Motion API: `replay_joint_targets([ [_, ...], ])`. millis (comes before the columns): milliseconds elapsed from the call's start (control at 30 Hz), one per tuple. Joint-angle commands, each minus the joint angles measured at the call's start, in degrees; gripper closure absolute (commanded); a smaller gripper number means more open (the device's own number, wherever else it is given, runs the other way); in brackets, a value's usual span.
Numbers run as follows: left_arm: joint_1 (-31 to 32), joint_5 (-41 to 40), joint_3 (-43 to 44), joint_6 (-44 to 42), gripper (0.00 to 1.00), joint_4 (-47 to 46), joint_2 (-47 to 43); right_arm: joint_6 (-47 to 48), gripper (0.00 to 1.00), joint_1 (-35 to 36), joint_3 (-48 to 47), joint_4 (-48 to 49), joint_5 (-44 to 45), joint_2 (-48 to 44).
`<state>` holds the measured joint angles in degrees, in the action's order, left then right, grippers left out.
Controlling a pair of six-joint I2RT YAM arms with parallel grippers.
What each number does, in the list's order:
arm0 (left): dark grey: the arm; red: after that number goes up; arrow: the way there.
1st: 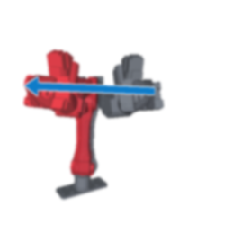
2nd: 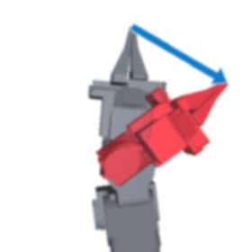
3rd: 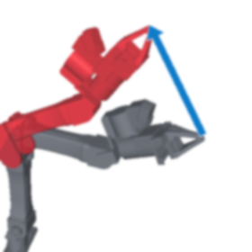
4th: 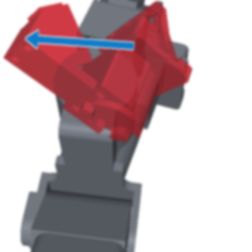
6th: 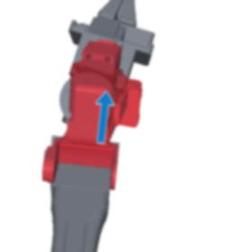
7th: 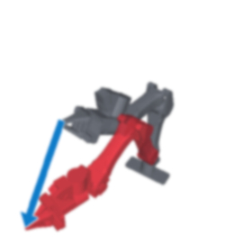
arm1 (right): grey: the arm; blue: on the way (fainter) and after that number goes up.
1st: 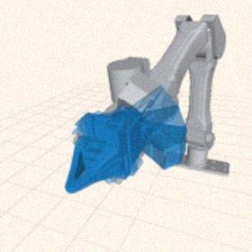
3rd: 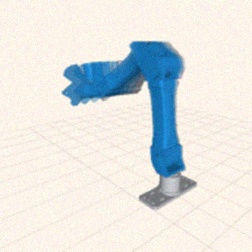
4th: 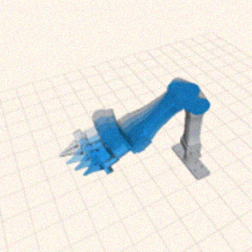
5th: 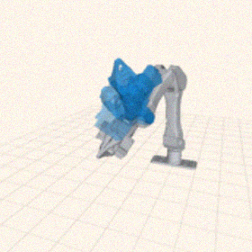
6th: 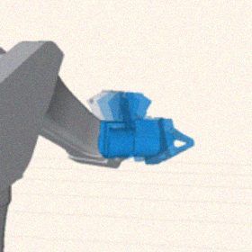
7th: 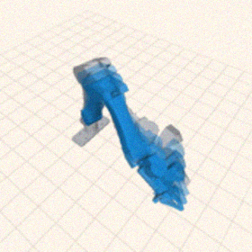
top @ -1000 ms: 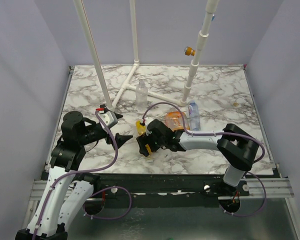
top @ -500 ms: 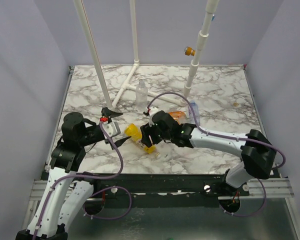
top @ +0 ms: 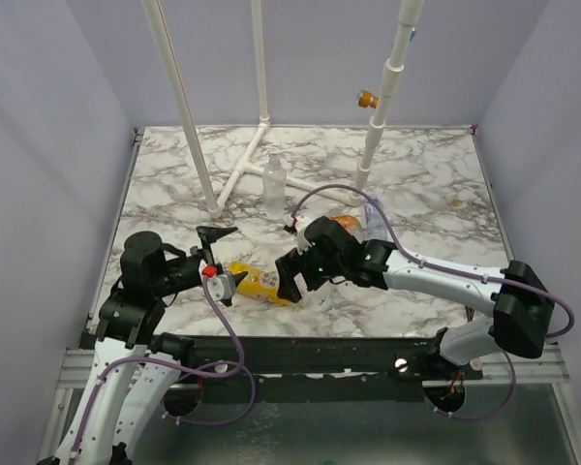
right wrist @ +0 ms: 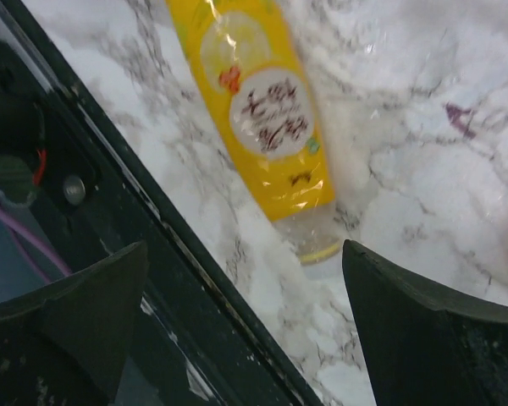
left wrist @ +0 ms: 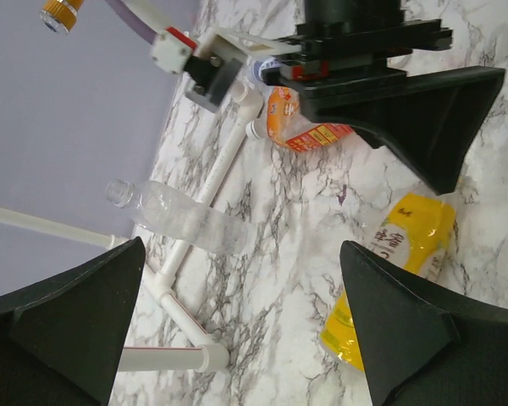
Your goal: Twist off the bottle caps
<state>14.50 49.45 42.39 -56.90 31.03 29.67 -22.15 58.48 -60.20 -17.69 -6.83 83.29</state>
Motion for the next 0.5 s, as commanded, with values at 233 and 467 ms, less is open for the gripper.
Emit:
replay_joint_targets([
  [233, 0.2, -0.3, 0.9, 9.3, 0.01, 2.1, -0.2, 12.8, 0.0, 2.1, 1.7, 6.3, -5.7, 8.3],
  [467, 0.2, -0.2, 2.7, 13.6, 0.01, 2.1, 1.7, 15.2, 0.0, 2.2, 4.0, 11.7, -2.7, 11.6],
])
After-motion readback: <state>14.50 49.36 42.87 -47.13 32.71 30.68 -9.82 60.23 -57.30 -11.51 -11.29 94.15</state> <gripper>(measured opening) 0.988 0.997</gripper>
